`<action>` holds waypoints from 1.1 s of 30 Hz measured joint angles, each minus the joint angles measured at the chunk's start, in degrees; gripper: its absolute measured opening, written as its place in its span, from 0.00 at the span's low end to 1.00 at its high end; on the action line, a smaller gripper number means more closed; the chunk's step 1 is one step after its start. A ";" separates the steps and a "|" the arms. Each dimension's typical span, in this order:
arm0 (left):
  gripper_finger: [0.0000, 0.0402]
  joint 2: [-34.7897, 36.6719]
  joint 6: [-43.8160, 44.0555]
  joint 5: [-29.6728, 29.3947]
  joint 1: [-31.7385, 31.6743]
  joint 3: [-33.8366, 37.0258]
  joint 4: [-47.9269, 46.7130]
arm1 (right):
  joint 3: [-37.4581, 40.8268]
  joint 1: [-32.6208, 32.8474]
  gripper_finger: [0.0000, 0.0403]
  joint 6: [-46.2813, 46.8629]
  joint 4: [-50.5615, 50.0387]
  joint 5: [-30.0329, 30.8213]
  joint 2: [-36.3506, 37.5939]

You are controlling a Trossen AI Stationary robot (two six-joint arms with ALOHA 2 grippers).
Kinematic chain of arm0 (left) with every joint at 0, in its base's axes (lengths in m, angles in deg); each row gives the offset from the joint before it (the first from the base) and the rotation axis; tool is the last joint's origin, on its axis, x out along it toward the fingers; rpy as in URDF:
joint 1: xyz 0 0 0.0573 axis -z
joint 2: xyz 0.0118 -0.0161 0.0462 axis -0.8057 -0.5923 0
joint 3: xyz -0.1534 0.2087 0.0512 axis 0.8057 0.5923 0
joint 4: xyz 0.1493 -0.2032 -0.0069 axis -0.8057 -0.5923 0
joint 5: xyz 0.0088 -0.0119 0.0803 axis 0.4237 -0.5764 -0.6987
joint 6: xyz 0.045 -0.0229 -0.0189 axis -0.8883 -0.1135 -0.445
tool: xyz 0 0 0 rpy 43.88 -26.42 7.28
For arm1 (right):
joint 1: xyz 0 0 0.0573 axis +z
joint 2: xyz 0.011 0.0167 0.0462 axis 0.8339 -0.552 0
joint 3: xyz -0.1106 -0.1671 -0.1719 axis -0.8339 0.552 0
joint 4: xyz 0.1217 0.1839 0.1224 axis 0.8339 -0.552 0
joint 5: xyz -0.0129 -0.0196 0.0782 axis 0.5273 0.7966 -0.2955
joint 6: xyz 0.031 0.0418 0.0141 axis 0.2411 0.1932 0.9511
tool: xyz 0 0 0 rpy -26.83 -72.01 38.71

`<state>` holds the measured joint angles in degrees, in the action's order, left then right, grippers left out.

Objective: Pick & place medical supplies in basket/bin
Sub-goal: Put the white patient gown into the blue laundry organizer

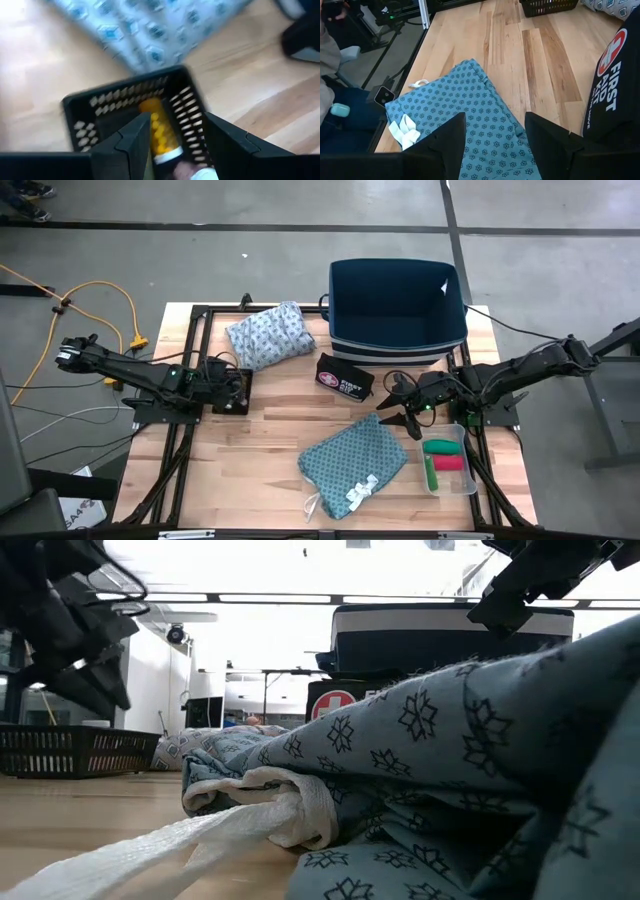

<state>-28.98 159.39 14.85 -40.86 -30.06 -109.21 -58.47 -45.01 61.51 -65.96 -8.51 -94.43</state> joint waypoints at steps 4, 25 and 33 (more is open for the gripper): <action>0.43 0.00 -10.20 -3.00 0.00 0.00 6.89 | 0.00 0.00 0.48 0.00 0.00 0.00 0.00; 0.43 0.00 -61.35 -3.48 0.00 0.00 32.89 | 0.00 0.01 0.48 -0.02 0.00 0.00 0.00; 0.43 -0.27 -59.39 -3.57 0.00 0.00 33.08 | 0.00 0.01 0.48 -0.02 0.00 0.00 0.00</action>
<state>-29.24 100.00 11.28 -40.86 -30.06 -76.13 -58.47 -45.00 61.50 -65.96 -8.51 -94.43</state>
